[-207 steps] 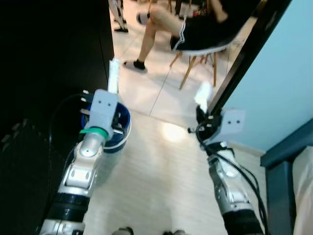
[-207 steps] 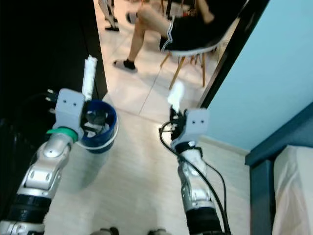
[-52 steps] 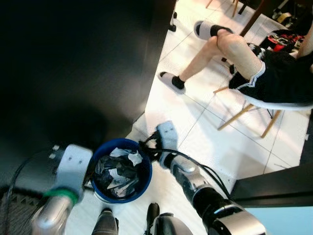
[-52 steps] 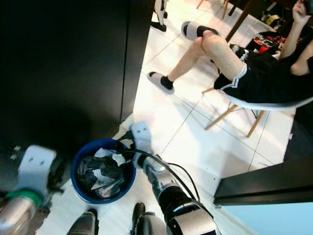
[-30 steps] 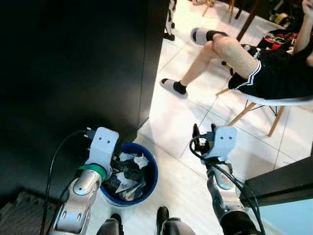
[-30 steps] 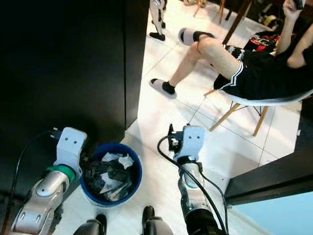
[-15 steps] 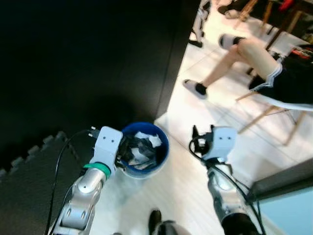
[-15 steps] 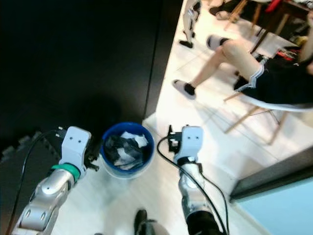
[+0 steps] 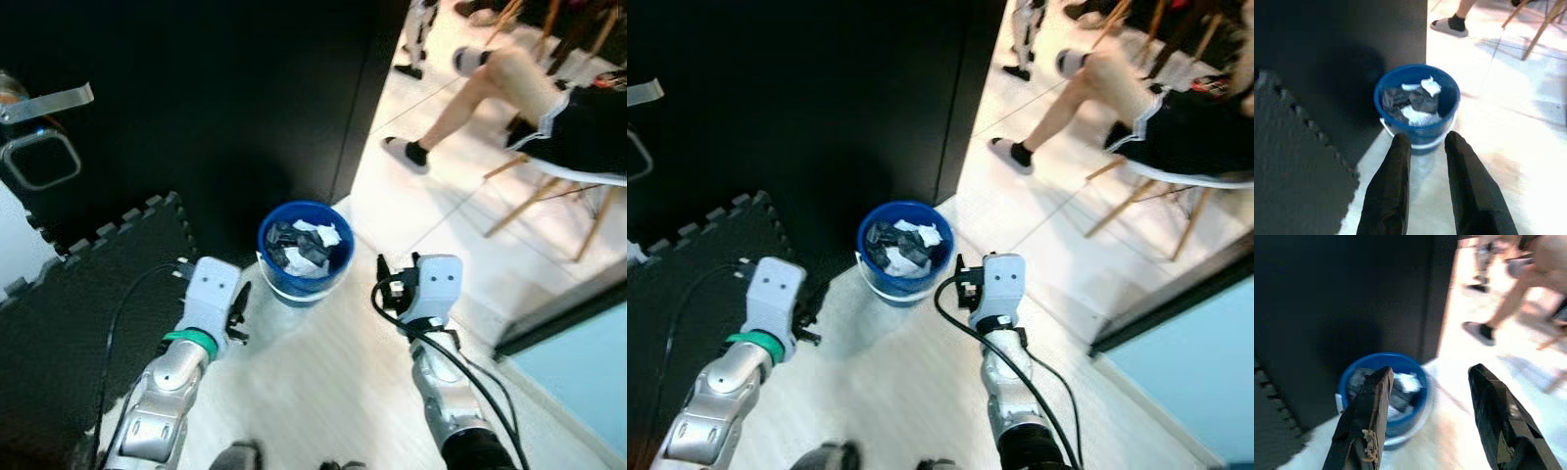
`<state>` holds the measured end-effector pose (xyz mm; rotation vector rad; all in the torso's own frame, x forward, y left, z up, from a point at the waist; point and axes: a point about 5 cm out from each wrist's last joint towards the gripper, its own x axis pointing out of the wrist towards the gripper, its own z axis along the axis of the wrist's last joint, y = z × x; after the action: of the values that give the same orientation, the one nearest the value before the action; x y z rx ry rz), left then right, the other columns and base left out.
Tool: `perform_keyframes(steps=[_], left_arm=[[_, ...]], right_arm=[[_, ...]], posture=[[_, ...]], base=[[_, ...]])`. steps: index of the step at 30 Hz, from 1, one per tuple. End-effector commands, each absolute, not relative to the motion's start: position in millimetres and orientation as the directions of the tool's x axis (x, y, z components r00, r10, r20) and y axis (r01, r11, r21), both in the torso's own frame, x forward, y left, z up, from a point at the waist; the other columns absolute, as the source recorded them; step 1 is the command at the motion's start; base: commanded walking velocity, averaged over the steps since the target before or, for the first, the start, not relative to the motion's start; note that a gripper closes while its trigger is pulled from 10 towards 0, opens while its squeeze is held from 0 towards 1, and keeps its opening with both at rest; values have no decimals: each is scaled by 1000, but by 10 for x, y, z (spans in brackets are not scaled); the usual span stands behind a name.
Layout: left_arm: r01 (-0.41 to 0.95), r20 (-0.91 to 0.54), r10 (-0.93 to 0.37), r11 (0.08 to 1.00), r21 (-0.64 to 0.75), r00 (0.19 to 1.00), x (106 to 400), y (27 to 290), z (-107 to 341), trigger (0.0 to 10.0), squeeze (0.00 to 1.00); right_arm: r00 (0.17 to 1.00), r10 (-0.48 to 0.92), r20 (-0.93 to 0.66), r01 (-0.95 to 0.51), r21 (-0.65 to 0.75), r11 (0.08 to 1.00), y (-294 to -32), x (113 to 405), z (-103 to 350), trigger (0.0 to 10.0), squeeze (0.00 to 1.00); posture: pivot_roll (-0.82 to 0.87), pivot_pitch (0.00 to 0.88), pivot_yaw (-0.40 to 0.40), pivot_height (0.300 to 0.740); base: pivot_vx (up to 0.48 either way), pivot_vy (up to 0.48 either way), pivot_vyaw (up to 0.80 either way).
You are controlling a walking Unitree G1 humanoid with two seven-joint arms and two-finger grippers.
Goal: Clean up the room
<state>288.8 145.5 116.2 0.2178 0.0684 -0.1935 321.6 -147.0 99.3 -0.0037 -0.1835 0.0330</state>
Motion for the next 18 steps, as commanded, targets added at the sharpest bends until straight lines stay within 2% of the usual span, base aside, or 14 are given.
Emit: perform_keyframes(steps=[1,5,18], left_arm=[[193,-128,-170,960,203,977,2843,1499,1053,10000,0],[190,-132,-166,961,201,977,2847,1501,1047,10000,0],[208,-265,-150,956,205,952,2849,1486,895,10000,0]], right_arm=[[988,40,149,-41,4,999,-1430,3180,916,10000,0],[989,38,144,-40,8,999,-1432,3179,910,10000,0],[993,21,115,-23,20,1000,-1477,3167,861,10000,0]], posture=[[150,142,-32,740],[150,142,-32,740],[145,144,-28,740]], base=[[0,0,0],[0,0,0],[0,0,-800]])
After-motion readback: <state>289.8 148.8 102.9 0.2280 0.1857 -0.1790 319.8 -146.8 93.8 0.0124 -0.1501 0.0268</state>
